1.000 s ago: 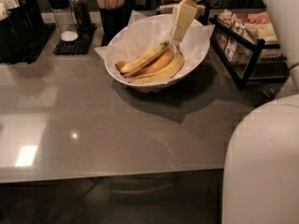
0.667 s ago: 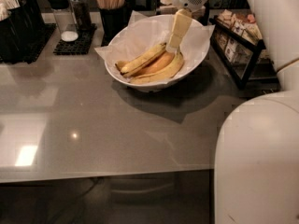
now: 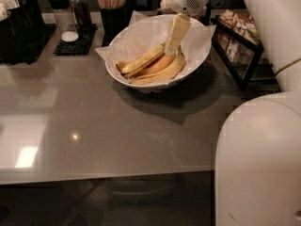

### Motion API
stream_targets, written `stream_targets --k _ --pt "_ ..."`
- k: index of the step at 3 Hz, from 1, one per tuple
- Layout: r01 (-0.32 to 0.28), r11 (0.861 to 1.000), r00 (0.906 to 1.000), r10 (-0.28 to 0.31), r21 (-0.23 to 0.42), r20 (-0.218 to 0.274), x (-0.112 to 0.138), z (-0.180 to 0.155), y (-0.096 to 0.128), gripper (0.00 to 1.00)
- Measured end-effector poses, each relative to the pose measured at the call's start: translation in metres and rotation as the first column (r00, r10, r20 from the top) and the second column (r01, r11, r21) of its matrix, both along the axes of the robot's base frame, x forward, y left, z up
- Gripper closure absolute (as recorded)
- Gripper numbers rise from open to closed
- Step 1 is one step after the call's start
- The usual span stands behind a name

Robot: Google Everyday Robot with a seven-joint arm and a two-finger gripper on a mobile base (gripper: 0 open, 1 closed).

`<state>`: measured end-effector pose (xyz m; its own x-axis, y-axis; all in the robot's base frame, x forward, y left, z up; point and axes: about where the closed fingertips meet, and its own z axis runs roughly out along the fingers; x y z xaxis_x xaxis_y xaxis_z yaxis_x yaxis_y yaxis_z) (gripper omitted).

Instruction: Pick banana from white bowl

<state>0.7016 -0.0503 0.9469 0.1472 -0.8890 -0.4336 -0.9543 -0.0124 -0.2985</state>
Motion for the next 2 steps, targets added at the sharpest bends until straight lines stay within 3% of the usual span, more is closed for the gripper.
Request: stream_targets --k 2 --pt "-0.030 0.998 0.9937 0.036 0.052 -0.107 0.010 -0.048 0.023 0.00"
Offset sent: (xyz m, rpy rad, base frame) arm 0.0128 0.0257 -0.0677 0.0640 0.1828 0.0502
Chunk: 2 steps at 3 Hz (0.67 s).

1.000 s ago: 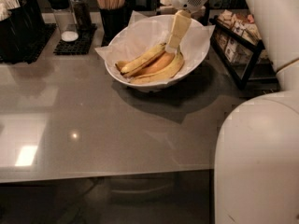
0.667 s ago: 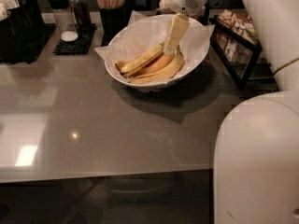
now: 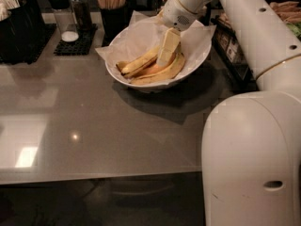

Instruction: Pick banana from white bowl

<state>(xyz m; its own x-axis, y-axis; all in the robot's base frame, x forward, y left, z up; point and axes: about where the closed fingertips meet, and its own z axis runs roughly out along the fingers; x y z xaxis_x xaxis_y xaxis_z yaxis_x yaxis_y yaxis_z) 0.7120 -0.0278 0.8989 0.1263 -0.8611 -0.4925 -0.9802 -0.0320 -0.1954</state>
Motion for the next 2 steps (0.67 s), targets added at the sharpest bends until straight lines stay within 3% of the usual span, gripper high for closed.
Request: stream_targets --k 2 --pt "0.001 1.000 1.0000 -0.001 0.004 0.002 0.0025 -0.0023 0.0024 0.42"
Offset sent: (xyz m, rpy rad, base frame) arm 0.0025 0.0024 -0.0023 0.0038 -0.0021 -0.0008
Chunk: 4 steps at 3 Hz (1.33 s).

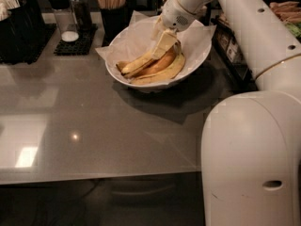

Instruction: Pick banana from white bowl

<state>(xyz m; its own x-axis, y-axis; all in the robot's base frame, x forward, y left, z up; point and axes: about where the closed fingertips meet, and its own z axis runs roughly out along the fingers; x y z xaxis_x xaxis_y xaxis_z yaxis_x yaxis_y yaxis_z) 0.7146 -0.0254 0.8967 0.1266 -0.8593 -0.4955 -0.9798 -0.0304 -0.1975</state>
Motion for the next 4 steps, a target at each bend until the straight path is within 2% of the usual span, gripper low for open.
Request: stream_targets --k 1,2,3,4 --pt "0.000 1.000 1.0000 0.000 0.000 0.000 0.0000 0.0000 0.0000 0.55" --pt "0.000 1.000 1.0000 0.000 0.000 0.000 0.0000 0.0000 0.0000 0.38" --pt "0.000 1.000 1.0000 0.000 0.001 0.001 0.0005 0.0000 0.0006 0.16" --pt "-0.004 1.000 1.0000 0.004 0.004 0.007 0.0026 0.0001 0.0031 0.02"
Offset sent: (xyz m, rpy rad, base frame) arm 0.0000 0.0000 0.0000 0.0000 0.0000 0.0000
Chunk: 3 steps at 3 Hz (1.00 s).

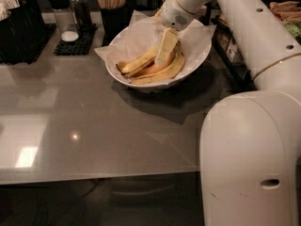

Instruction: Pick banana from white bowl

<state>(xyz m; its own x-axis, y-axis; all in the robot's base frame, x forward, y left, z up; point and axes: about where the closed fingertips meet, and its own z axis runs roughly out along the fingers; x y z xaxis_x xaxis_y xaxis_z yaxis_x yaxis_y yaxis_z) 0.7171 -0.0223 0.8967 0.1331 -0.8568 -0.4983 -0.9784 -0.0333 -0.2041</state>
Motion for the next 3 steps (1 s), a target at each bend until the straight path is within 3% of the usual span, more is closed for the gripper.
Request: stream_targets --k 3 --pt "-0.020 0.999 0.9992 0.021 0.033 -0.035 0.008 -0.022 0.010 0.00"
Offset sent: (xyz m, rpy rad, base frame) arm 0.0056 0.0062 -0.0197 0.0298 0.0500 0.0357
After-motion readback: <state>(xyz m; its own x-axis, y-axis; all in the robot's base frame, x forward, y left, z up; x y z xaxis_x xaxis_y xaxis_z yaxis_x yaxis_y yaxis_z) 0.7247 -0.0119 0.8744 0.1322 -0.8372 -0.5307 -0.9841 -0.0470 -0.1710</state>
